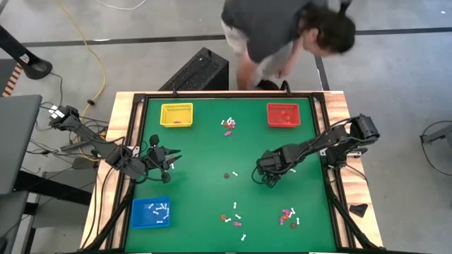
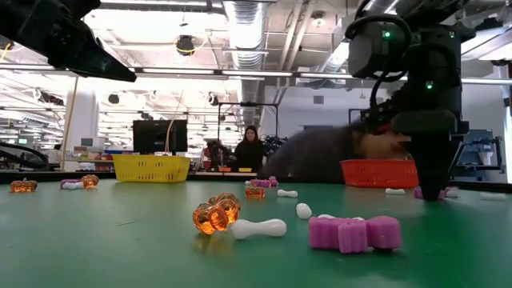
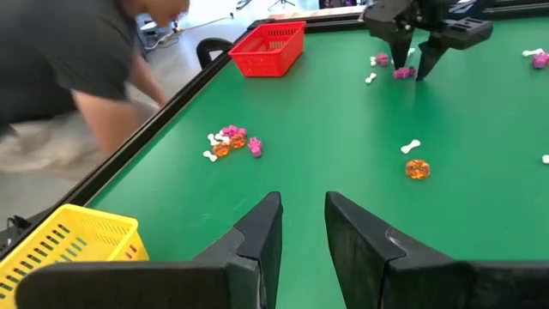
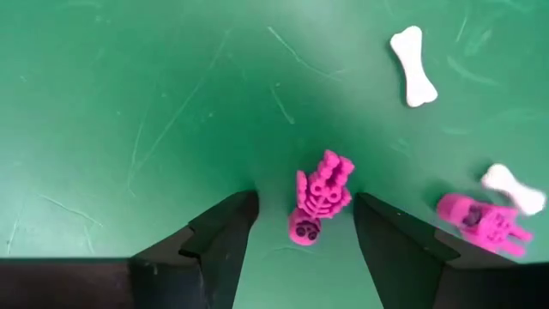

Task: Sort Halloween decoration
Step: Put the pink skeleton toy into the yellow bin

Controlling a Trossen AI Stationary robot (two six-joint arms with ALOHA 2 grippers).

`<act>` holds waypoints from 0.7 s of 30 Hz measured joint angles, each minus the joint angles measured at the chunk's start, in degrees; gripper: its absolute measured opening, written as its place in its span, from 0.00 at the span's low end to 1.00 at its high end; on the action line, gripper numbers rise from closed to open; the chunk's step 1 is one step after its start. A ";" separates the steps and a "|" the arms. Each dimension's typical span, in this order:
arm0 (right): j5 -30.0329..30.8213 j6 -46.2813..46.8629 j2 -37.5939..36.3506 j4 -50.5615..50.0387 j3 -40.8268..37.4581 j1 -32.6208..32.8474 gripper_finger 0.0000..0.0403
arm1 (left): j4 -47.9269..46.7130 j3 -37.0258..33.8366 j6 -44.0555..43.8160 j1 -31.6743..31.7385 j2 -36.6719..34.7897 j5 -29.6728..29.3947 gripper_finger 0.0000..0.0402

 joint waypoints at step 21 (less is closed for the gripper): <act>3.32 -7.28 0.32 3.64 10.41 -2.09 0.05 | 0.43 0.00 1.39 0.00 0.00 -0.02 0.20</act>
